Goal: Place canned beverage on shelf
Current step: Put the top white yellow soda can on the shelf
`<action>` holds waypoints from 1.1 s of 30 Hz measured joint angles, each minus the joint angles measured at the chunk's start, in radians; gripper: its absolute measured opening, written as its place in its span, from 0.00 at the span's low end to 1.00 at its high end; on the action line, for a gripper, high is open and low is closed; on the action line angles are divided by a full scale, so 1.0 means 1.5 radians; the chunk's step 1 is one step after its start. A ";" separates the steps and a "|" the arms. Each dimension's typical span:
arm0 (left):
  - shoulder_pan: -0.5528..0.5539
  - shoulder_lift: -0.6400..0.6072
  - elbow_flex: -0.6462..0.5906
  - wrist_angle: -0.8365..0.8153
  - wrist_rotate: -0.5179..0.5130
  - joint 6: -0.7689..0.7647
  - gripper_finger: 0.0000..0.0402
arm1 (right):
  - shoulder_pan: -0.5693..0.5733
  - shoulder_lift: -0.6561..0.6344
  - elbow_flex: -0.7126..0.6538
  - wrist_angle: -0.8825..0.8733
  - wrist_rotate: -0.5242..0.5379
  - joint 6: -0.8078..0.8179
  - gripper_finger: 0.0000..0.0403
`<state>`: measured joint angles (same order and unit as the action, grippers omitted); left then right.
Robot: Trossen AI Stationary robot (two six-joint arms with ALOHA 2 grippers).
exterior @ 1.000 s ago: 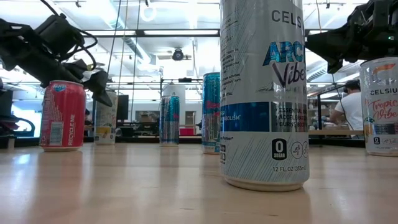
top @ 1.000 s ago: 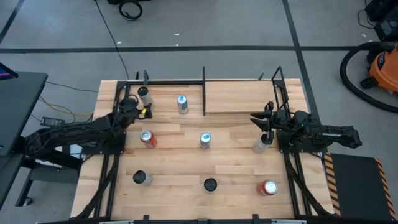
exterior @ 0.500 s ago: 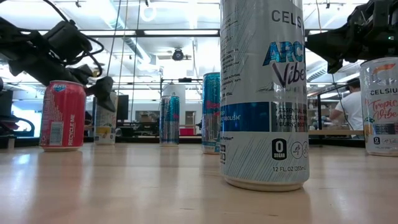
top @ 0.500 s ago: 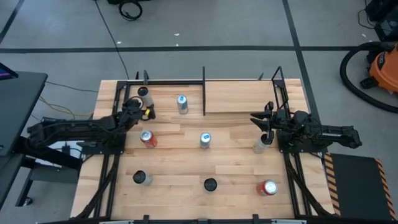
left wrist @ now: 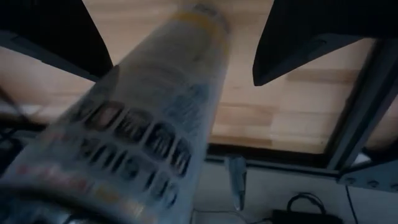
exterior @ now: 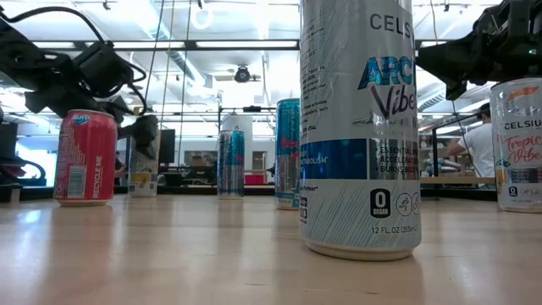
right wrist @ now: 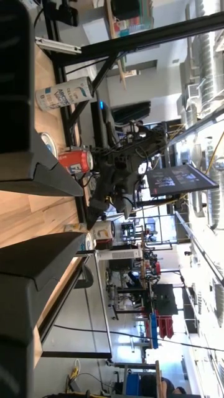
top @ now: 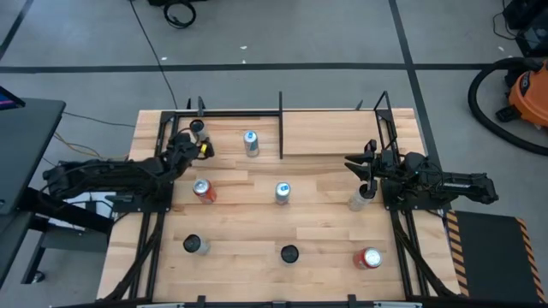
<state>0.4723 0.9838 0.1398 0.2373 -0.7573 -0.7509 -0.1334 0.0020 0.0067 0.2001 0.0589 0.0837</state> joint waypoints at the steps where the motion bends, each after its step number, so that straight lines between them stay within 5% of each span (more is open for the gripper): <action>1: 0.002 0.005 0.000 0.017 0.000 0.002 0.97 | 0.000 0.000 0.000 0.000 0.000 0.000 0.28; 17: 0.017 0.131 0.000 0.171 0.000 0.050 0.97 | 0.000 0.000 0.000 0.000 0.000 0.000 0.28; 33: 0.047 0.140 0.000 0.175 -0.001 0.058 0.97 | 0.000 0.000 0.000 0.000 0.000 0.000 0.28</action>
<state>0.5423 1.1931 0.1398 0.4992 -0.7586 -0.6640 -0.1333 0.0021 0.0067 0.2001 0.0589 0.0837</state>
